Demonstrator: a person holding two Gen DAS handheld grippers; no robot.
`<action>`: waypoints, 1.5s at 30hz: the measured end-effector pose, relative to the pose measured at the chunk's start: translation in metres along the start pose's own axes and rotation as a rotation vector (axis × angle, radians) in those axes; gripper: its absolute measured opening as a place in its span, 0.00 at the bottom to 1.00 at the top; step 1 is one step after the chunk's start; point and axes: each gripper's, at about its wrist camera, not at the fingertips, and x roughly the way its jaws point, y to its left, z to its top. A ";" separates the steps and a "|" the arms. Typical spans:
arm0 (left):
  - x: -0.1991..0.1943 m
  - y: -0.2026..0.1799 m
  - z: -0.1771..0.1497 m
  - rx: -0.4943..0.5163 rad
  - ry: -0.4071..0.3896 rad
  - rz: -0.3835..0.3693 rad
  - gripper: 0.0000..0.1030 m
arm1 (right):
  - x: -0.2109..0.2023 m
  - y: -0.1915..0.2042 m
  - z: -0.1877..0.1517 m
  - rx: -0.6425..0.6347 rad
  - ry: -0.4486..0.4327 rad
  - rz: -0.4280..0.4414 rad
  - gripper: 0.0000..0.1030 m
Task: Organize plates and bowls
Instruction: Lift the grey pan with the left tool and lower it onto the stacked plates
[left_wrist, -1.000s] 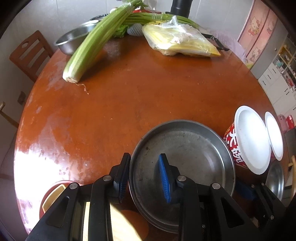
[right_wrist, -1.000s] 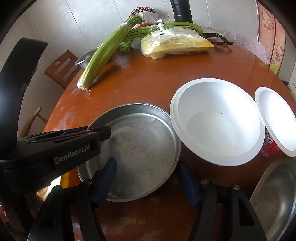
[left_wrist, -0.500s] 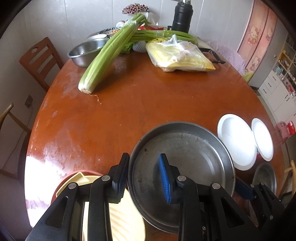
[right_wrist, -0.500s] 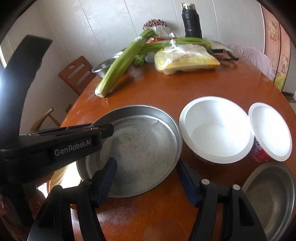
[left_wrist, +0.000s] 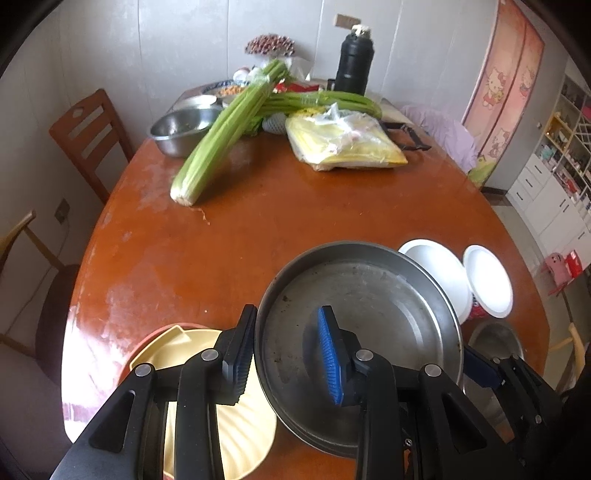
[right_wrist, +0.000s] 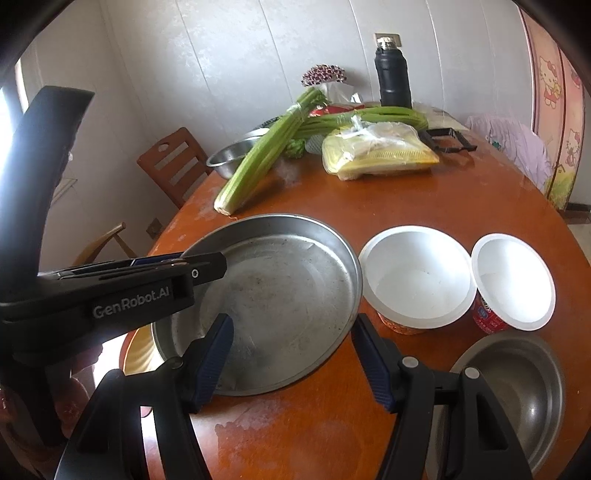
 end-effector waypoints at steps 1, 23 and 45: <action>-0.004 0.001 -0.001 -0.006 -0.009 0.001 0.34 | -0.003 0.002 0.000 -0.005 -0.007 0.003 0.64; -0.060 0.076 -0.038 -0.145 -0.076 0.047 0.35 | -0.028 0.085 -0.006 -0.238 -0.042 0.090 0.64; 0.006 0.129 -0.086 -0.261 0.060 0.065 0.36 | 0.038 0.121 -0.036 -0.357 0.114 0.092 0.64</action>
